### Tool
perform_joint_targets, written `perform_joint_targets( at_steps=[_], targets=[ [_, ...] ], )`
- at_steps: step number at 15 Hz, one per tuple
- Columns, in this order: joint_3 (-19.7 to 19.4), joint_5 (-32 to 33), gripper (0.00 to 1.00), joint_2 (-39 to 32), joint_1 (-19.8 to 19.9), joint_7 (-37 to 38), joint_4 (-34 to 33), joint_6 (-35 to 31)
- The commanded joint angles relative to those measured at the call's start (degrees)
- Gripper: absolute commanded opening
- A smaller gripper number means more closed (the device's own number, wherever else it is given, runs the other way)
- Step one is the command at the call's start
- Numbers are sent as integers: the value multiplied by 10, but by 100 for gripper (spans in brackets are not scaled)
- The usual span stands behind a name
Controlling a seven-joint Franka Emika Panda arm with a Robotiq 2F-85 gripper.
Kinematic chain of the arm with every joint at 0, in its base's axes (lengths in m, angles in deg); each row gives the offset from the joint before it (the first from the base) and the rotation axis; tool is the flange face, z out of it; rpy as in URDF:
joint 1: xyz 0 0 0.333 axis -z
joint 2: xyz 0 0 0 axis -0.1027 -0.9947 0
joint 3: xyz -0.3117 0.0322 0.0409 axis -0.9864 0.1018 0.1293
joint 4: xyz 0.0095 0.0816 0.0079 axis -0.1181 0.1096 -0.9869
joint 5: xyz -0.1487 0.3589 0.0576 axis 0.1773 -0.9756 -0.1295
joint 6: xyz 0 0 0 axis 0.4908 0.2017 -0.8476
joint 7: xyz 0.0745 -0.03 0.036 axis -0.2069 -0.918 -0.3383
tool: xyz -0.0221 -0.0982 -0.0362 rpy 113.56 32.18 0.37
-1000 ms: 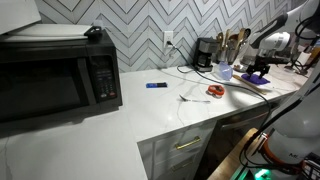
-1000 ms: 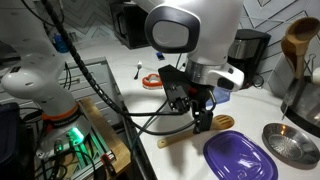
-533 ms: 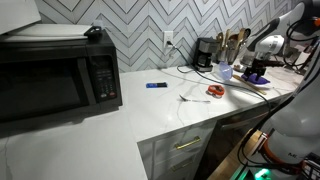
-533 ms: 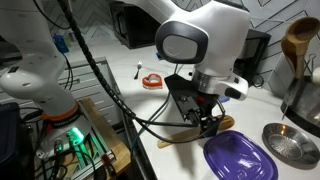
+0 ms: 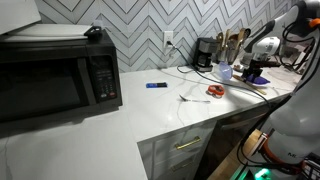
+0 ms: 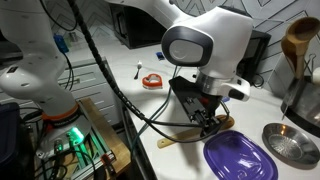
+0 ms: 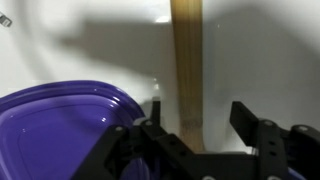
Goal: Pick up the wooden spoon and put it in the utensil holder
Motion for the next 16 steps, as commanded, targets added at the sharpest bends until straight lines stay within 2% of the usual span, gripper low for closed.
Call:
perform_joint_targets(
  at_steps=[1,2,3,4,5,6,7,8,9,10,11,13,15,16],
  targets=[
    [15,-18,63,-16,20,-20,-9,-18],
    [17,-18,64,-18,21,-23,-10,-18],
    [19,-20,57,-20,22,-25,-12,-18],
    [21,-20,59,-22,23,-26,-12,-19],
    [23,-20,57,-23,24,-27,-12,-21],
    [25,-19,52,-25,25,-27,-12,-23],
    [26,-16,51,-26,25,-25,-11,-31],
    [27,-13,43,-28,24,-21,-10,-38],
    [29,-13,44,-29,25,-22,-10,-42],
    [30,-12,39,-29,25,-22,-9,-46],
    [31,-13,18,-28,25,-22,-9,-48],
    [33,-12,12,-24,24,-20,-7,-46],
    [28,0,2,-16,17,14,-4,-47],
    [28,-5,6,-4,17,21,0,-43]
  ],
)
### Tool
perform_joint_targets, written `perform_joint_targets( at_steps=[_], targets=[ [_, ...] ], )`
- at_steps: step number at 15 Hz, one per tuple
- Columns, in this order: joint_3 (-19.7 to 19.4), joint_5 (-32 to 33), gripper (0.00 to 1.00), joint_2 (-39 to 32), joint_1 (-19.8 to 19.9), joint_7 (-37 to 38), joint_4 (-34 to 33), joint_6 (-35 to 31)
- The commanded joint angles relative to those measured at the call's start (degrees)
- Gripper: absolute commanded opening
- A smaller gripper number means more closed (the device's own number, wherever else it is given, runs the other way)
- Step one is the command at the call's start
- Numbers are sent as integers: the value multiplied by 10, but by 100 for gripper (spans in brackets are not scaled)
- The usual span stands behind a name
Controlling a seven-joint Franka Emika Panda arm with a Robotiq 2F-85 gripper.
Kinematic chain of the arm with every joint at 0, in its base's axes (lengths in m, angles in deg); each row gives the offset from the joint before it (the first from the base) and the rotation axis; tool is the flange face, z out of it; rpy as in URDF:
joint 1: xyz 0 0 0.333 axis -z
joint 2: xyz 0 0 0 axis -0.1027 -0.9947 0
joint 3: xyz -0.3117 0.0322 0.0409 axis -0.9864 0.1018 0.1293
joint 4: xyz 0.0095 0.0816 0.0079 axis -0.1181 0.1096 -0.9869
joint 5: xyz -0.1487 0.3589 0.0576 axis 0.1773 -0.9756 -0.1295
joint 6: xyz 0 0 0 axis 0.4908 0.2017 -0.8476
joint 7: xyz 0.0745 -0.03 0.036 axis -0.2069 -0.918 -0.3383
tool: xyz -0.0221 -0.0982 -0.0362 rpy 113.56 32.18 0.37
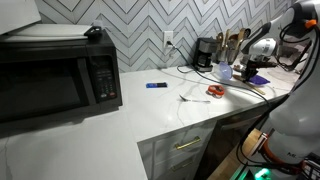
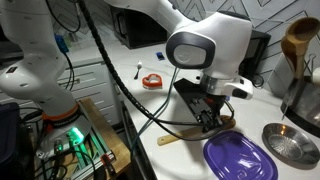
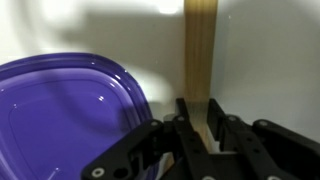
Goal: Pick up the wooden spoon and put it in the utensil holder
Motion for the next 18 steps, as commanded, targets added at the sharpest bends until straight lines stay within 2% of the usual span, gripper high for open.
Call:
perform_joint_targets(
  at_steps=[1,6,11,14,18],
  targets=[
    [5,-7,6,27,7,23,13,-4],
    [-3,-51,6,112,8,54,24,-15],
    [-24,-116,6,164,-3,78,-16,-34],
    [-32,-167,6,161,-14,75,-48,-100],
    [-25,-261,6,141,-37,66,-69,-235]
  ],
)
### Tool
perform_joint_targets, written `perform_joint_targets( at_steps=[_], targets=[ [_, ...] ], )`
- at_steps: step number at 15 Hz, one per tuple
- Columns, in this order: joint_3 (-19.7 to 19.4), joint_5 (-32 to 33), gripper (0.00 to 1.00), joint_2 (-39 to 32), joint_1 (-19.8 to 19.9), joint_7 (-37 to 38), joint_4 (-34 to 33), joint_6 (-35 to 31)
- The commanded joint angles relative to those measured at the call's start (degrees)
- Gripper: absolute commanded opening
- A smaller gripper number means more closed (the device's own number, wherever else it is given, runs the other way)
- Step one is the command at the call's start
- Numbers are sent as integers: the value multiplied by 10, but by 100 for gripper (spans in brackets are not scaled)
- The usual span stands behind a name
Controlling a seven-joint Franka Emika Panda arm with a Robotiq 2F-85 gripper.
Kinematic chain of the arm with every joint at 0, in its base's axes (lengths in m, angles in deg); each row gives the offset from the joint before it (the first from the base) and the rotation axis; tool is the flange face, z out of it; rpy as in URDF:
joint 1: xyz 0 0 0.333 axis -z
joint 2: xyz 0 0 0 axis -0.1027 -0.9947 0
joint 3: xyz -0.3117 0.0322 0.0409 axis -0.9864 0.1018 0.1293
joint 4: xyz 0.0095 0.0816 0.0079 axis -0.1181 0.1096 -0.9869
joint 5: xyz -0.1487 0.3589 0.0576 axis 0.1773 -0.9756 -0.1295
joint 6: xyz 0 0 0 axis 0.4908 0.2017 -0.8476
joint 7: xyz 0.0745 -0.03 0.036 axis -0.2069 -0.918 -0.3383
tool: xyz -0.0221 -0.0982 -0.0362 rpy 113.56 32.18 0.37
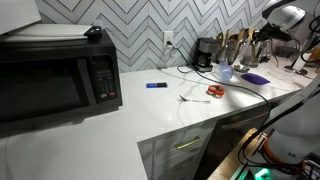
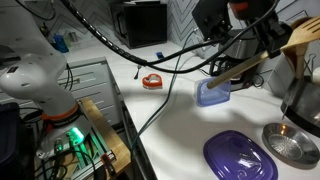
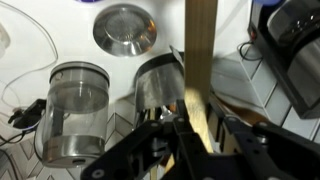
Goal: Pick up the wooden spoon and put it in the utensil holder
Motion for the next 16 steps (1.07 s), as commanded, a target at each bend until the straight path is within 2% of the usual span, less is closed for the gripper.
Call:
perform_joint_targets(
  at_steps=[1,6,10,12,13,16],
  targets=[
    [0,-91,6,-31,-30,-9,-26,-112],
    [35,-238,6,-104,-40,-56,-112,-281],
    [76,-340,6,-190,-9,-123,-231,-388],
    [96,-360,6,-244,16,-138,-300,-437],
    [75,-328,25,-178,-18,-117,-217,-403],
    [85,-339,25,-228,2,-121,-274,-427]
  ],
)
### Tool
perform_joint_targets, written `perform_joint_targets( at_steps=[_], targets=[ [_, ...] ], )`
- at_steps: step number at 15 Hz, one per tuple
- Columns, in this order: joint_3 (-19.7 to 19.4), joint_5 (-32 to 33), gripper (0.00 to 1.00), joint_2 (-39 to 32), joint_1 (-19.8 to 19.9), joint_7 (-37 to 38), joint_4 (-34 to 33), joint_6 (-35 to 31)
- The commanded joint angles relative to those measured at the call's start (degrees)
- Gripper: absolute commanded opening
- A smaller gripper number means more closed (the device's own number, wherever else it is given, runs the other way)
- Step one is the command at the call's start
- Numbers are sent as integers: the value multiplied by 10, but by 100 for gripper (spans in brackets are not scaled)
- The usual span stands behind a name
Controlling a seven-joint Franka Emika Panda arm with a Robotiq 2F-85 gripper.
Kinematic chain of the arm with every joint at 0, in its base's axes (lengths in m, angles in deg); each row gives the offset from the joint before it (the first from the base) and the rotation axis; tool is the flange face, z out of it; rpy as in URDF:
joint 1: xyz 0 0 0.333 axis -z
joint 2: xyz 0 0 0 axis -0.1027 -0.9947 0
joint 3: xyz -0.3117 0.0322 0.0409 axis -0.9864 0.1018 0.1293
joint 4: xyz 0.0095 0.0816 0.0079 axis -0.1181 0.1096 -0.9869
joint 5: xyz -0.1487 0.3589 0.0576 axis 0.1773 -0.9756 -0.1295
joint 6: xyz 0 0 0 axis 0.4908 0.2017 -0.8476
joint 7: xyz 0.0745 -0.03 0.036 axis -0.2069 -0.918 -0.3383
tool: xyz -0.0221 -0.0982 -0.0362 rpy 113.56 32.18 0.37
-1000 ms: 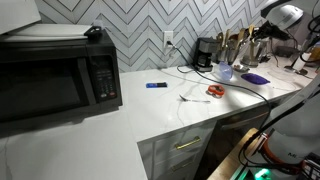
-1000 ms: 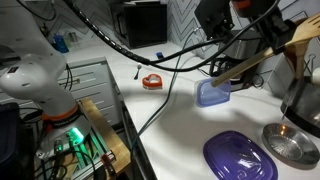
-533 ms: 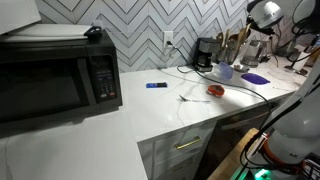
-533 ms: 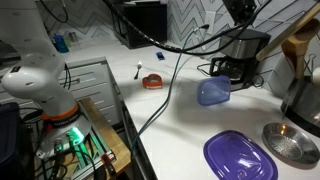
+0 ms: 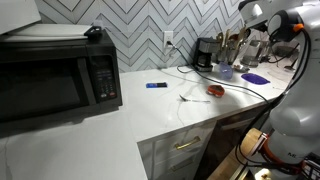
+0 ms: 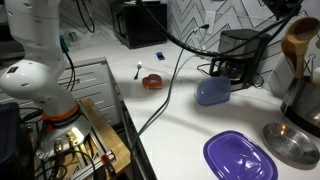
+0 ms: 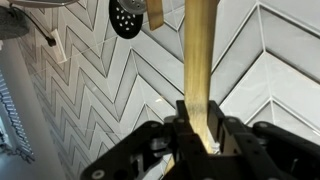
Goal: Pick up the wooden spoon and put it in the utensil holder
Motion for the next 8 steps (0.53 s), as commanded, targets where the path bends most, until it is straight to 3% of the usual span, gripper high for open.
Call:
perform_joint_targets(
  at_steps=[1,4,5,8],
  targets=[
    [0,-1,25,-7,2,0,-6,-1],
    [1,-1,25,-11,4,0,-15,-1],
    [-6,2,6,-16,1,3,-13,-2],
    [29,-6,6,-59,27,-14,-72,-26]
  ],
)
